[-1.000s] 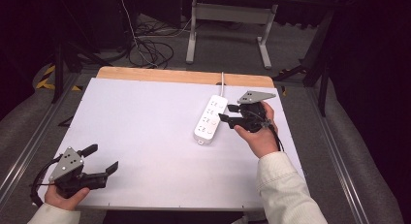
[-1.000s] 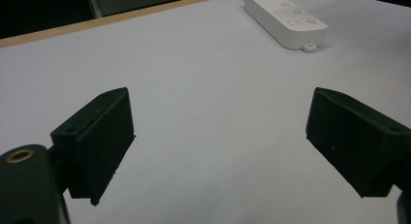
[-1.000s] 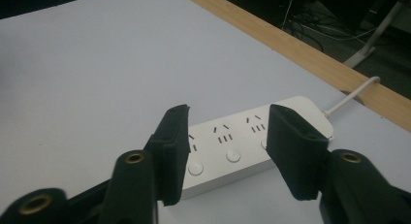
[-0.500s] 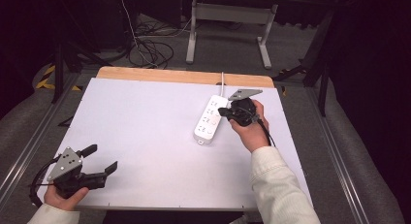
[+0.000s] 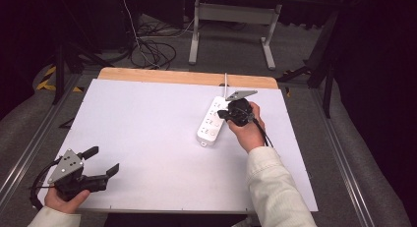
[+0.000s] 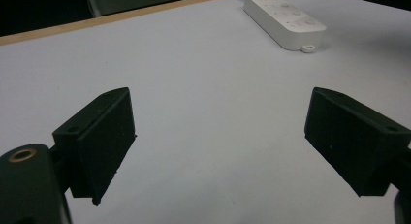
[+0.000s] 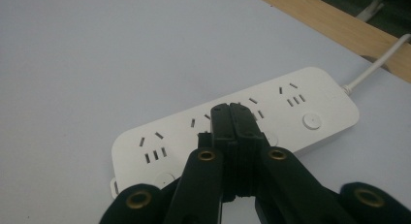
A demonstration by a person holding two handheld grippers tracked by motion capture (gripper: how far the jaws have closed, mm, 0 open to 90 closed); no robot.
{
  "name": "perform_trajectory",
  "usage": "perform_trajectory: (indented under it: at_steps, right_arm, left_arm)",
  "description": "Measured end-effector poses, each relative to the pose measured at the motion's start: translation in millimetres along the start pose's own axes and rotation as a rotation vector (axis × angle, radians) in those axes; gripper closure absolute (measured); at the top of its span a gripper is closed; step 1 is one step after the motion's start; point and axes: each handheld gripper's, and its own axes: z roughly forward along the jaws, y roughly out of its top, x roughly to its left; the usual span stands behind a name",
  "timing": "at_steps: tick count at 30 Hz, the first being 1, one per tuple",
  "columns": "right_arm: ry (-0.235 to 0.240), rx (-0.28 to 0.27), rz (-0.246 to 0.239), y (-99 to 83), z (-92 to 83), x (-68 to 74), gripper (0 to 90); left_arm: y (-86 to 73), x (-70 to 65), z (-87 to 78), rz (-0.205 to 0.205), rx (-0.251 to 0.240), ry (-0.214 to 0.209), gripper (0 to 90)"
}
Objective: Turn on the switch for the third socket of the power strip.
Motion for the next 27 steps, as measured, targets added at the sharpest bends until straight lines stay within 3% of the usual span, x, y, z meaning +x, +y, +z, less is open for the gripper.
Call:
perform_trajectory:
  at_steps: [27]
  right_arm:
    - [-0.001,0.110,0.026,-6.2,28.6,0.2,90.0]
  left_arm:
    - [-0.4,0.8,1.0,-0.003,0.004,-0.011,11.6]
